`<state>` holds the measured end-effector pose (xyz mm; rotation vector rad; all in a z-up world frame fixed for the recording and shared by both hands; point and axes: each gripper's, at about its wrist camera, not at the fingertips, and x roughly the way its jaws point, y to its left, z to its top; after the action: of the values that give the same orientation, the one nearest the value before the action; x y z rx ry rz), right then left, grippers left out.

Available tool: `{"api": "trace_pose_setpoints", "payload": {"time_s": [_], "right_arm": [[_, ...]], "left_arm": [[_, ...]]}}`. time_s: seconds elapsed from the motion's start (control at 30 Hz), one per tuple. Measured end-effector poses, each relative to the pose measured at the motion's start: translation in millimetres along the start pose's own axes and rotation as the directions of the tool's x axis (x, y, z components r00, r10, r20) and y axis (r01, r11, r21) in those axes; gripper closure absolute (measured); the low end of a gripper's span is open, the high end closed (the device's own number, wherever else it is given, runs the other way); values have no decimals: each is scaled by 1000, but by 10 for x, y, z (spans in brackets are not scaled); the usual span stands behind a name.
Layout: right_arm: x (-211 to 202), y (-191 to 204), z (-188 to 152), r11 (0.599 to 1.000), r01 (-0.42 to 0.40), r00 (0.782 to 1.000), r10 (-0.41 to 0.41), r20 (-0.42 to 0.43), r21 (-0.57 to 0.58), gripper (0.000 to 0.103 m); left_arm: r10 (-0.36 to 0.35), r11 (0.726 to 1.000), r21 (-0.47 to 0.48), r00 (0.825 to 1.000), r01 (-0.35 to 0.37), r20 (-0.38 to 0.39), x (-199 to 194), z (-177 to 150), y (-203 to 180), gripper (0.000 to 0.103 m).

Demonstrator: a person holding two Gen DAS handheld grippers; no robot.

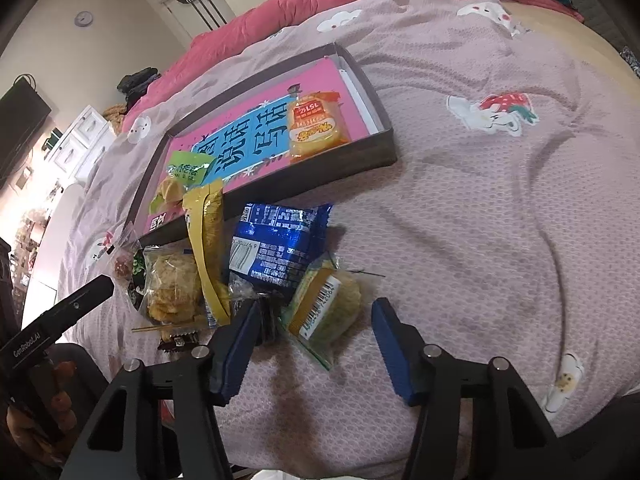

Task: Organize snacks
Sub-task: 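Grasp the clear red-candy bag with the left tool while the right tool grasps a small yellow-green packet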

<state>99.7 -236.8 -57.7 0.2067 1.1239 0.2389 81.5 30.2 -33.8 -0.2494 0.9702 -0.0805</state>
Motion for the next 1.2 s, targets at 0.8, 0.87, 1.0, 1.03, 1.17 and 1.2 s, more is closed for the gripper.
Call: {"api": "trace_pose_setpoints", "payload": {"time_s": [0.8, 0.87, 1.0, 1.03, 1.17, 1.2], "right_arm": [[100, 21, 73, 1000, -13, 1000, 13, 9, -26, 75], [74, 16, 74, 999, -15, 1000, 16, 17, -30, 76], [61, 6, 73, 999, -12, 1000, 13, 23, -32, 76], [56, -1, 72, 999, -12, 1000, 13, 26, -31, 76], [0, -26, 82, 1000, 0, 999, 2, 49, -27, 78], [-9, -34, 85, 1000, 1, 999, 1, 53, -26, 78]], "left_arm": [[-94, 987, -132, 995, 89, -34, 416, 98, 221, 25], [-100, 987, -130, 994, 95, -33, 423, 97, 211, 29], [-120, 986, -121, 992, 114, -43, 475, 122, 189, 46], [-127, 985, -119, 991, 121, -46, 481, 123, 185, 48], [-123, 988, -96, 991, 118, -48, 473, 120, 148, 53], [-126, 988, -97, 991, 121, -47, 467, 118, 152, 54]]}}
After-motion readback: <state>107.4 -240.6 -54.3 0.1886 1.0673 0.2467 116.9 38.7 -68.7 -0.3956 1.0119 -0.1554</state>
